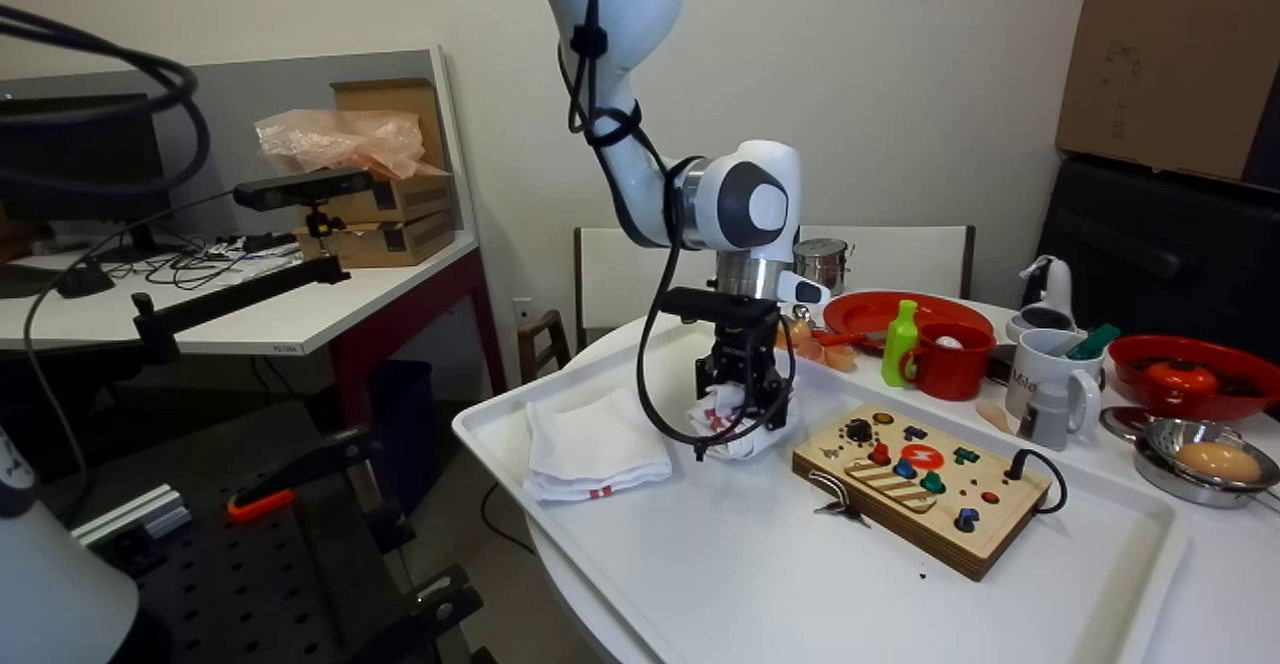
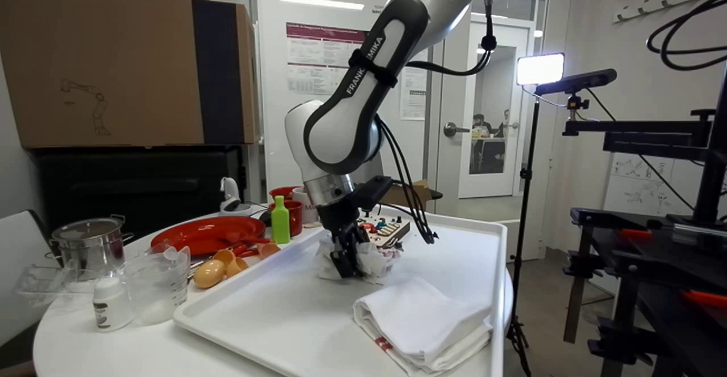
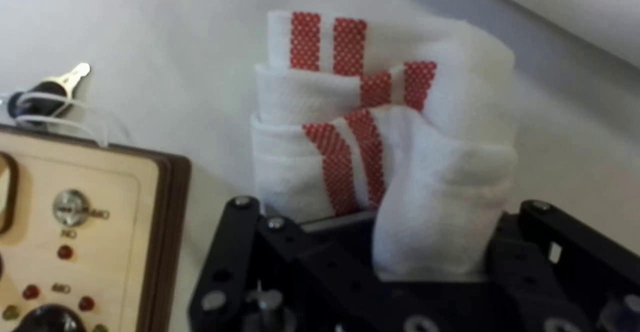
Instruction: Use the white and red towel at the back to wipe the tray
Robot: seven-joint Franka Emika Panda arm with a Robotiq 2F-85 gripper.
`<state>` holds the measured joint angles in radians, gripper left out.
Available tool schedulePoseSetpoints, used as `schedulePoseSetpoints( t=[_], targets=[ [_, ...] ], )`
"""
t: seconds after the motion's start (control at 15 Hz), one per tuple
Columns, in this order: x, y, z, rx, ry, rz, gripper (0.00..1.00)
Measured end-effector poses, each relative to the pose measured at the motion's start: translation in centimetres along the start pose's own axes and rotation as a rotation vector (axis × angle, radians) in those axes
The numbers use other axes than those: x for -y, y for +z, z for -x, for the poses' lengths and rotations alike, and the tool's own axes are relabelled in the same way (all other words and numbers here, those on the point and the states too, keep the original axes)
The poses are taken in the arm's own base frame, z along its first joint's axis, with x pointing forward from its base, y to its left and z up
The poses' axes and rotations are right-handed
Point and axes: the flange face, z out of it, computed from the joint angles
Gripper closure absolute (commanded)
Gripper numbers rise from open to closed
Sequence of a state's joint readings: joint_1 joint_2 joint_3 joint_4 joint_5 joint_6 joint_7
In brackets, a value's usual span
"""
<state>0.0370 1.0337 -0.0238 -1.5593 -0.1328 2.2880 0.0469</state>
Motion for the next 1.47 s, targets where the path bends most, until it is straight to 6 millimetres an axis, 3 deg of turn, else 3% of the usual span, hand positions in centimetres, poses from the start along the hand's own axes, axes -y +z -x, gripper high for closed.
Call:
schedulePoseSetpoints(
  t=[0.33,0.67,1.07,1.47],
  targets=[
    [-0.6,0.6,2.0,-0.018,0.044,-0.040,1.00],
    [0.3,-0.5,1.3,-0.084,0.011,-0.014,1.00],
    [5.6,-2.9,-0.3,-0.153,-0.135,0.053,1.00],
    [9.4,-2.6,-1.3,-0.168,-0.264,0.089,1.00]
  ],
)
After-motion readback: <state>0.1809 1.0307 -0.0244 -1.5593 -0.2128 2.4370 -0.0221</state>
